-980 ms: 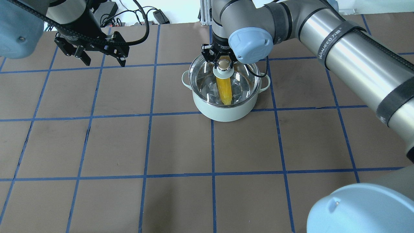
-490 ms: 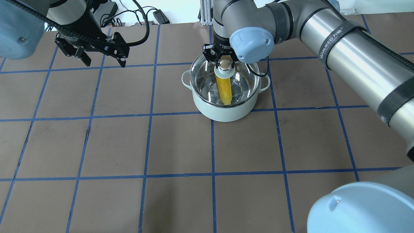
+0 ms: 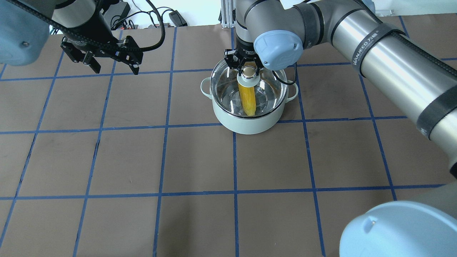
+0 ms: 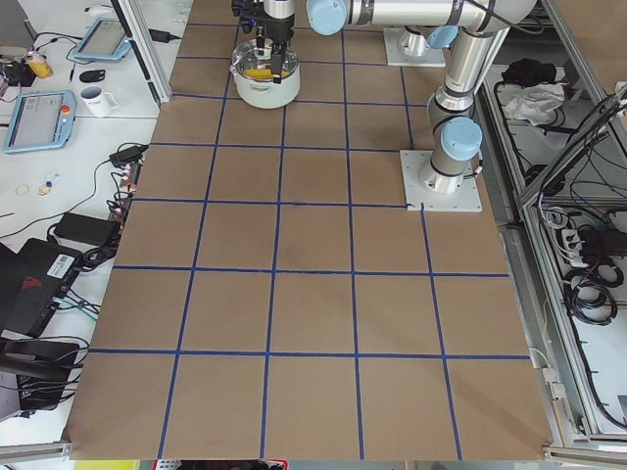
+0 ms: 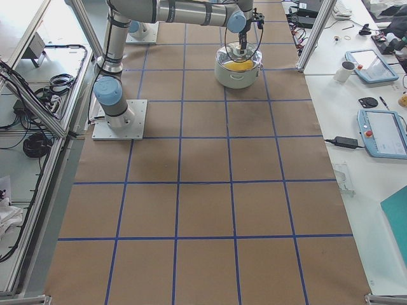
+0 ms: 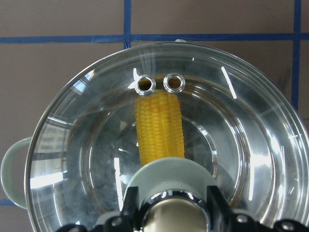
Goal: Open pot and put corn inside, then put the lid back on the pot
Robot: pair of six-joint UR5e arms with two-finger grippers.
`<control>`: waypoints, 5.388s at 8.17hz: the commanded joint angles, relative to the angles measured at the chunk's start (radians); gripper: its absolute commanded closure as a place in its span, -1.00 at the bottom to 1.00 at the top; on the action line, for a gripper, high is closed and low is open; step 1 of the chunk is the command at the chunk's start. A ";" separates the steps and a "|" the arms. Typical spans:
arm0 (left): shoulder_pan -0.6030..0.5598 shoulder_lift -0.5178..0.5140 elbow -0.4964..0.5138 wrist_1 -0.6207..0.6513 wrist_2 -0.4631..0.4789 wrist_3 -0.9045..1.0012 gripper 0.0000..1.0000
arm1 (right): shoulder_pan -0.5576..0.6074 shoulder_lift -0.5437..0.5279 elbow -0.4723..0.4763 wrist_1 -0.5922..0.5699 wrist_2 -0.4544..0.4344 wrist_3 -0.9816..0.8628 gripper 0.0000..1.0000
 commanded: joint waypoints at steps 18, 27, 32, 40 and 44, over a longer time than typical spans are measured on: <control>0.003 -0.009 -0.001 0.054 -0.002 -0.001 -1.00 | 0.000 0.001 0.016 0.034 0.012 -0.019 -0.01; 0.003 -0.012 -0.002 0.054 -0.002 -0.003 -1.00 | 0.000 -0.001 0.014 0.041 0.012 -0.020 -0.31; 0.003 -0.012 -0.001 0.054 -0.002 -0.003 -1.00 | -0.041 -0.225 0.025 0.194 0.006 -0.098 -1.00; 0.003 -0.012 -0.001 0.054 0.000 -0.003 -1.00 | -0.299 -0.405 0.054 0.356 0.021 -0.322 -1.00; 0.003 -0.012 -0.001 0.054 0.000 -0.001 -1.00 | -0.298 -0.410 0.054 0.360 0.031 -0.322 -1.00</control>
